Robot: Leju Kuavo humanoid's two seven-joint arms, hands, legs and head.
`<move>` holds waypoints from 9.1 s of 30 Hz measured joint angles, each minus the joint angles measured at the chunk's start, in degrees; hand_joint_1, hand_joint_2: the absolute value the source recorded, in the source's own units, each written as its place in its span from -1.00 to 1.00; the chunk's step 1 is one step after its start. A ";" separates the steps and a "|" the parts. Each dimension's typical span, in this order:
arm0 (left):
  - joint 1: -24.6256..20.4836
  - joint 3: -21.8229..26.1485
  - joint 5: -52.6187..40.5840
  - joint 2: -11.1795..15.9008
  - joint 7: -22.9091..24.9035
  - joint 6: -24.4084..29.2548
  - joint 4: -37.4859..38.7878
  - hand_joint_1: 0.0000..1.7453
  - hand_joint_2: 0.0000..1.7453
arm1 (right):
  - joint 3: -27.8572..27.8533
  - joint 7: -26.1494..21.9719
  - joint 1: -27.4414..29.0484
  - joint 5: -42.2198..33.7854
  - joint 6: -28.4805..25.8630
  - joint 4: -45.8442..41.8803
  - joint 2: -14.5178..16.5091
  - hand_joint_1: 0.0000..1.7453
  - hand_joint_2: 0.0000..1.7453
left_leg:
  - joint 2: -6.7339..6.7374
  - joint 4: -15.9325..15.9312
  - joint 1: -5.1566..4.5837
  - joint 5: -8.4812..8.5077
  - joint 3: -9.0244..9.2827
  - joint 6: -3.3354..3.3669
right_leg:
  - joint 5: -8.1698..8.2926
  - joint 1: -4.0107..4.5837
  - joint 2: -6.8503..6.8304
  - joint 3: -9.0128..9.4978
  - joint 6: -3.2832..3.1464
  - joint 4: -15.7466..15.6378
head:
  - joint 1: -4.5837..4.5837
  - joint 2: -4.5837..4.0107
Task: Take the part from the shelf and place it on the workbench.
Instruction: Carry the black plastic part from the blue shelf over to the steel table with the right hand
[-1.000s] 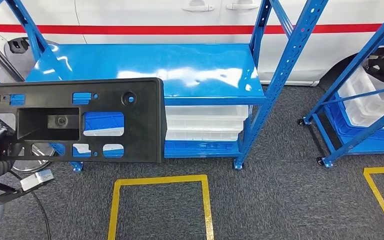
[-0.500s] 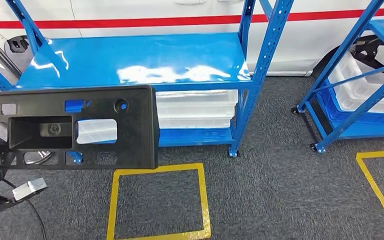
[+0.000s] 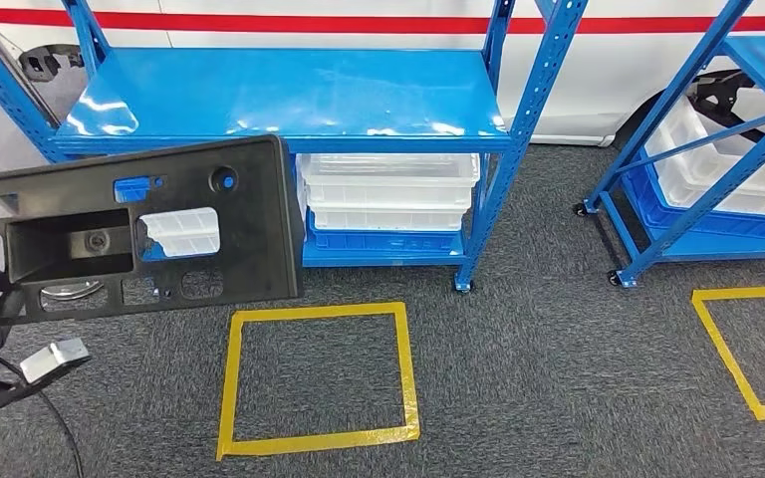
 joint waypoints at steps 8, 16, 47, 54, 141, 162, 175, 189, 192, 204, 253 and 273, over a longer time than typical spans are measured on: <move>-2.54 -5.82 0.35 3.80 4.27 0.02 1.38 1.00 1.00 | 0.04 1.15 -0.77 -1.60 0.16 -0.11 -0.56 -1.00 -1.00 | 0.15 0.64 -1.51 3.86 -5.15 0.10 | 0.52 1.60 0.02 11.44 -3.35 -6.38 | -0.03 0.00; -0.79 -5.89 -1.76 8.22 6.41 0.05 1.33 1.00 1.00 | 0.21 1.17 -0.40 -4.07 -0.36 -0.07 -0.39 -1.00 -1.00 | -0.36 10.73 -0.63 -2.94 -9.43 -2.59 | 2.70 1.07 -1.23 12.24 -4.25 -12.02 | -0.02 0.00; 1.49 -3.48 -1.61 8.48 1.48 0.14 0.08 1.00 1.00 | 2.51 -1.09 0.80 -5.13 -1.47 -0.01 -0.07 -1.00 -1.00 | -1.34 13.70 -0.13 -3.74 -10.64 -3.56 | 2.57 0.53 -1.11 10.62 -3.97 -10.10 | -0.05 0.00; 1.90 -2.46 -1.59 8.02 -0.04 0.11 -0.16 1.00 1.00 | 2.92 -1.14 0.77 -5.04 -1.45 -0.01 0.15 -1.00 -1.00 | 2.57 1.72 0.19 1.20 -2.45 -3.55 | 1.70 0.64 -6.12 9.79 -2.41 -8.08 | -0.05 0.00; -6.24 -1.80 0.12 -2.63 -6.61 0.11 7.27 1.00 1.00 | 9.39 -1.04 0.42 -5.32 -1.56 0.02 0.16 -1.00 -1.00 | -0.93 17.00 -0.37 -2.98 -12.51 -2.36 | 1.55 0.42 -2.96 8.91 -3.16 -7.56 | -0.07 0.00; -4.72 -3.16 0.21 2.33 -1.71 0.15 7.39 1.00 1.00 | 9.96 -1.17 0.11 -5.87 -1.71 0.02 0.29 -1.00 -1.00 | -7.56 1.90 -1.07 2.56 -4.64 -0.30 | 1.56 -0.41 4.87 8.05 -0.96 -6.41 | -0.05 0.00; -4.52 -6.12 2.62 6.84 2.20 0.16 7.37 1.00 1.00 | 10.24 -1.18 0.24 -6.14 -1.67 0.01 0.32 -1.00 -1.00 | 2.02 6.15 -1.47 1.40 -6.85 -1.04 | 0.97 0.95 -5.15 9.31 -3.20 -7.40 | -0.08 0.00; -6.06 -8.89 2.39 7.90 5.38 0.14 7.43 1.00 1.00 | 10.31 -1.01 -0.18 -6.38 -1.38 0.02 0.58 -1.00 -1.00 | -4.83 0.82 -1.46 2.41 -3.57 1.09 | -0.61 0.20 1.10 3.42 -0.71 2.17 | -0.03 0.00; -6.73 -9.42 2.41 7.69 5.98 0.11 7.57 1.00 1.00 | 10.33 -0.99 -0.21 -6.37 -1.16 0.02 0.61 -1.00 -1.00 | -7.20 1.73 -1.32 1.96 -4.19 0.26 | 2.82 -0.41 5.59 6.67 -0.73 -6.21 | -0.04 0.00; -10.01 -16.09 3.92 9.51 13.28 0.09 9.10 1.00 1.00 | 10.44 -0.84 -0.59 -7.56 -0.73 0.01 0.72 -1.00 -1.00 | 0.03 11.20 -0.14 -0.01 -10.02 -2.84 | 1.87 0.04 -3.53 9.21 -2.65 -8.46 | -0.07 0.00; -15.31 -29.19 11.38 17.37 21.32 0.11 10.71 1.00 1.00 | 10.35 1.34 -0.30 -10.59 -0.17 0.02 1.60 -1.00 -1.00 | -7.08 1.17 -1.16 2.62 -4.61 0.05 | 3.40 0.82 3.99 6.33 -2.57 -6.95 | -0.05 0.00; -16.02 -32.02 11.49 18.51 19.59 0.11 7.22 1.00 1.00 | 10.35 1.88 -0.63 -11.54 -0.41 0.00 1.62 -1.00 -1.00 | -0.78 1.06 -0.01 1.79 -3.76 -0.66 | -0.74 -0.06 -0.39 11.87 0.10 -6.34 | -0.04 0.00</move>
